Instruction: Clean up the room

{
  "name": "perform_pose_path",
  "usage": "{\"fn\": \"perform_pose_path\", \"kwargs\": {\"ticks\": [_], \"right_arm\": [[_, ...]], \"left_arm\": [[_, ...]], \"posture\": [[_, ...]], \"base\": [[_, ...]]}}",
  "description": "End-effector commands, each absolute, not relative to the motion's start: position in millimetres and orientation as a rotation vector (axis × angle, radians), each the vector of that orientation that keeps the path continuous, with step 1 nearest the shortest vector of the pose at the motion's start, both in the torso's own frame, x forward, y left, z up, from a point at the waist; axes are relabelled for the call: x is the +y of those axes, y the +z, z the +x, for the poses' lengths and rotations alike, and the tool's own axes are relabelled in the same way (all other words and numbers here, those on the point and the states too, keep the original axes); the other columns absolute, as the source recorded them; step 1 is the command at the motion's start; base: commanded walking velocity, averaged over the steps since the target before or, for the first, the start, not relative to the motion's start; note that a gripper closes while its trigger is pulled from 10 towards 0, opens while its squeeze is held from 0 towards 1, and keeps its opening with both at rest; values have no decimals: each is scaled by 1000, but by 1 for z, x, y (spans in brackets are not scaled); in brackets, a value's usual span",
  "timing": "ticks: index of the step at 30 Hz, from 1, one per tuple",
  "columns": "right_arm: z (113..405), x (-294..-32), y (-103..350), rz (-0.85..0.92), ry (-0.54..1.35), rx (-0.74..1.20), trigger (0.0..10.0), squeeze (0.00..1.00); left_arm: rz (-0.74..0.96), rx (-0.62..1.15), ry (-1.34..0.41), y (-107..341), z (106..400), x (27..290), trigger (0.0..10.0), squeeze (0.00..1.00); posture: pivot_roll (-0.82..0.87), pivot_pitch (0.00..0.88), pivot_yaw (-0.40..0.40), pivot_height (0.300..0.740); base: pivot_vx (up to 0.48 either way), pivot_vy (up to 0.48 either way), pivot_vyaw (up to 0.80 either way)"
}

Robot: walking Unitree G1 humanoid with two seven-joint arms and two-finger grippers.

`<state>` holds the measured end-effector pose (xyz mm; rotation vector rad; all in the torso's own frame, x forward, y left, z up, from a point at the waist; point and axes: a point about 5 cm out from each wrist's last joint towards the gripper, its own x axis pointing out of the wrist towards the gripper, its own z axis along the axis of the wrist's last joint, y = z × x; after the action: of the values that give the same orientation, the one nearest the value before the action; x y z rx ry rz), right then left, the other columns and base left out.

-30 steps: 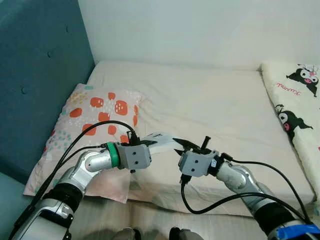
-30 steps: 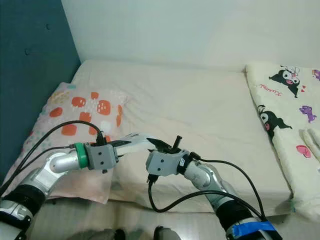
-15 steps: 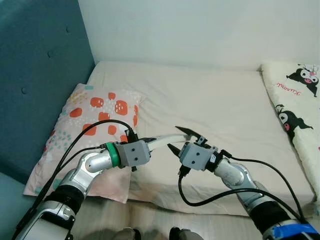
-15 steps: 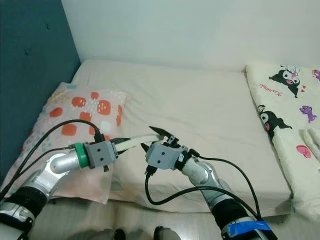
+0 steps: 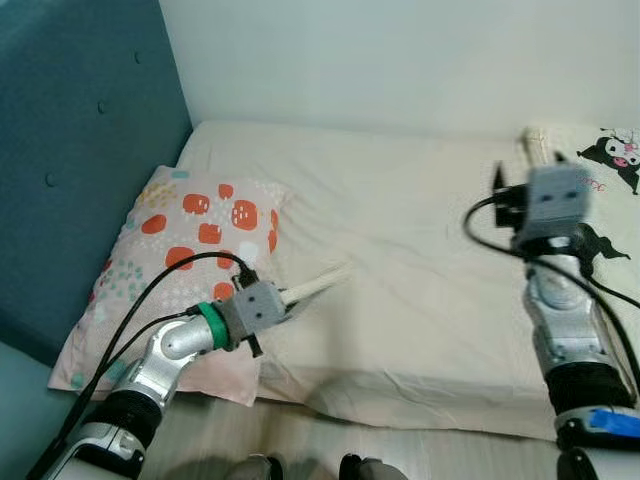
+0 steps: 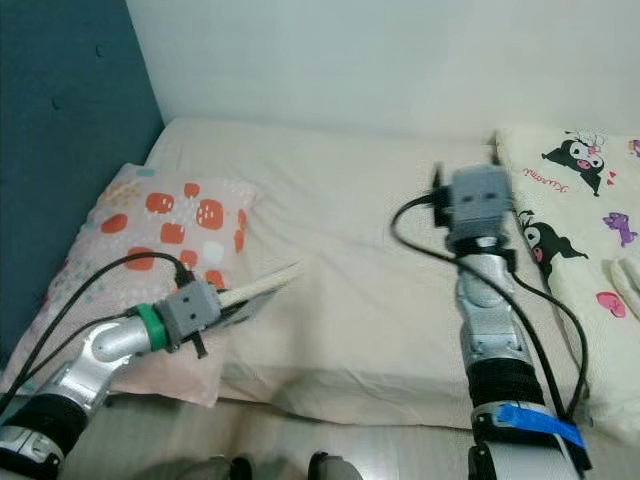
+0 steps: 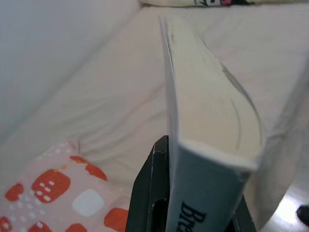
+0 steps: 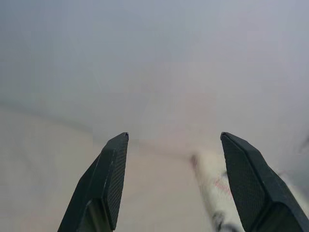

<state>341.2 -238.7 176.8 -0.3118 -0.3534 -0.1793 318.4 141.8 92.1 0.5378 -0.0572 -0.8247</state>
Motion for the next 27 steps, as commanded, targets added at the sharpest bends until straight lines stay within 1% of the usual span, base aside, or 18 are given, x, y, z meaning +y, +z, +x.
{"fn": "perform_pose_path", "kwargs": {"ticks": [1, 2, 3, 4, 5, 6, 8, 10, 11, 12, 13, 16, 19, 20, 22, 27], "right_arm": [[336, -235, 148, -244, -187, -238, 10000, 0], [336, -235, 148, -244, -187, -238, 10000, 0], [333, -231, 140, -220, -188, -214, 10000, 0], [331, -222, 130, -190, -163, -180, 10000, 0], [331, -222, 130, -190, -163, -180, 10000, 0], [327, -209, 122, -162, -121, -163, 10000, 0], [320, -186, 110, -131, -28, -139, 10000, 0], [311, -157, 87, -199, 108, -51, 10000, 0], [311, -157, 87, -199, 108, -51, 10000, 0], [308, -148, 78, -233, 151, -15, 10000, 0], [308, -148, 78, -233, 151, -15, 10000, 0], [301, -132, 54, -290, 193, 83, 10000, 0], [300, -130, 50, -304, 197, 103, 10000, 0], [298, -128, 46, -308, 200, 114, 10000, 0], [292, -124, 39, -275, 220, 128, 10000, 0], [288, -122, 37, -242, 231, 123, 10000, 0]], "left_arm": [[435, 16, -737, 89, 325, 146, 10000, 0], [435, 16, -737, 89, 325, 146, 10000, 0], [383, 41, -696, 88, 327, 149, 10000, 0], [291, 83, -617, 86, 332, 153, 10000, 0], [291, 83, -617, 86, 332, 153, 10000, 0], [203, 113, -527, 86, 336, 157, 10000, 0], [71, 166, -414, 82, 340, 161, 10000, 0], [-36, 243, -268, 73, 341, 163, 10000, 0], [-36, 243, -268, 73, 341, 163, 10000, 0], [-75, 265, -219, 70, 341, 163, 10000, 0], [-75, 265, -219, 70, 341, 163, 10000, 0], [-156, 322, -126, 54, 332, 167, 10000, 0], [-172, 340, -101, 50, 329, 169, 10000, 0], [-120, 348, -96, 47, 326, 170, 10000, 0], [-17, 321, -147, 43, 318, 168, 10000, 0], [18, 310, -162, 42, 312, 166, 10000, 0]], "posture": [[15, 91, 37, 740], [15, 91, 37, 740], [15, 90, 38, 740], [11, 88, 41, 740], [11, 88, 41, 740], [10, 87, 40, 740], [5, 85, 38, 740], [3, 80, 27, 740], [3, 80, 27, 740], [4, 80, 25, 740], [4, 80, 25, 740], [2, 77, 14, 740], [2, 77, 14, 740], [2, 76, 12, 740], [5, 82, 8, 740], [7, 89, 0, 740]], "base": [[0, 0, 0], [0, 0, 0], [0, 0, 0], [0, 0, 0], [0, 0, 0], [0, 0, 0], [0, 0, 0], [0, 0, 0], [0, 0, 0], [0, 0, 0], [0, 0, 0], [0, 0, 0], [0, 0, 0], [0, 0, 0], [0, 0, 0], [0, 0, 0]]}}
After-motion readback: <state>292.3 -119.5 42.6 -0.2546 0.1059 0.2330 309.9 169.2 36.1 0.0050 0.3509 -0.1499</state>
